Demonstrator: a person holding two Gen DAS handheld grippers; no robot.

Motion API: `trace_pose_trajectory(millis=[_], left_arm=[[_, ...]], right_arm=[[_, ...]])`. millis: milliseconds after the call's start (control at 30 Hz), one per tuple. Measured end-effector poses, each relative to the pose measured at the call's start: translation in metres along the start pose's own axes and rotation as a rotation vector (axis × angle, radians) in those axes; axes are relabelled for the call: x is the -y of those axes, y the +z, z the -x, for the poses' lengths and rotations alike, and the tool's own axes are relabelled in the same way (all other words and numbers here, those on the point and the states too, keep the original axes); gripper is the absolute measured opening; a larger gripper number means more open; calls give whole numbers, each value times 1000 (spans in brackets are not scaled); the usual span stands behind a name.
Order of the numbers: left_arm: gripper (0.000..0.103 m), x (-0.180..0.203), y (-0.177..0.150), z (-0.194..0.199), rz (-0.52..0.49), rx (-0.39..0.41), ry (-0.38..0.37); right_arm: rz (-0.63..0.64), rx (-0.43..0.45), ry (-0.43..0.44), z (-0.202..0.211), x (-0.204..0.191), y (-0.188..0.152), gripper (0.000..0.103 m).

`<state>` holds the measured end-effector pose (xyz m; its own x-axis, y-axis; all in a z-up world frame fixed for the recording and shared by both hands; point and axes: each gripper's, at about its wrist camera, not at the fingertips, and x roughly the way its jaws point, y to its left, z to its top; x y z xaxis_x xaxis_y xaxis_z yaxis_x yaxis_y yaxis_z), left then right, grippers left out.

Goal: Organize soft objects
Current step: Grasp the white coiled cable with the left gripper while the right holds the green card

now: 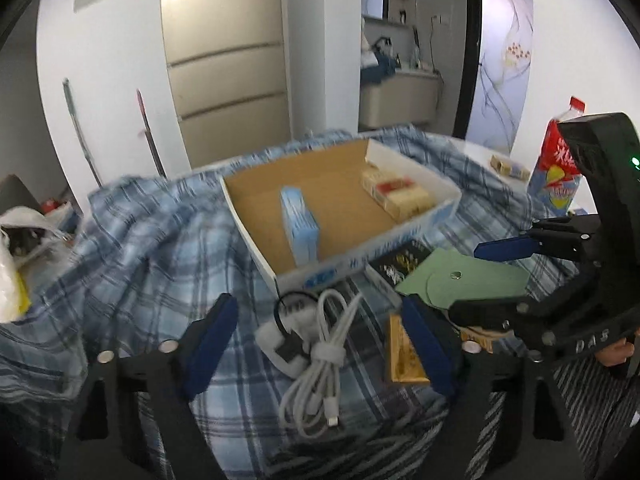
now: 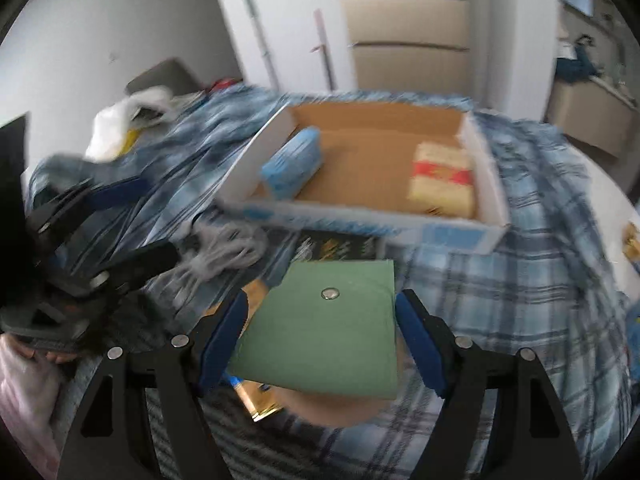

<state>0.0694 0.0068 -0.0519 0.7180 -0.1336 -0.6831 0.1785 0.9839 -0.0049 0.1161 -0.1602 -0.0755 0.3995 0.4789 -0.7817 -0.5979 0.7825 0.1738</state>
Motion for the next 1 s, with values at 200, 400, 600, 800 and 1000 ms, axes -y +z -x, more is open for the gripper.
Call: trace_pose_trajectory(millis=[200, 400, 600, 800, 1000], left_arm=[[56, -7, -6, -15, 23, -93, -55], [44, 6, -12, -27, -33, -180, -49], [24, 0, -14, -36, -2, -232, -47], [20, 1, -15, -30, -10, -222, -35], [20, -4, -4, -4, 29, -75, -54]], right_arm=[[41, -22, -44, -7, -8, -5, 75], [-6, -29, -31, -12, -1, -3, 76], [-87, -49, 39, -17, 11, -2, 76], [-96, -41, 24, -18, 11, -2, 75], [-82, -9, 20, -10, 8, -1, 74]])
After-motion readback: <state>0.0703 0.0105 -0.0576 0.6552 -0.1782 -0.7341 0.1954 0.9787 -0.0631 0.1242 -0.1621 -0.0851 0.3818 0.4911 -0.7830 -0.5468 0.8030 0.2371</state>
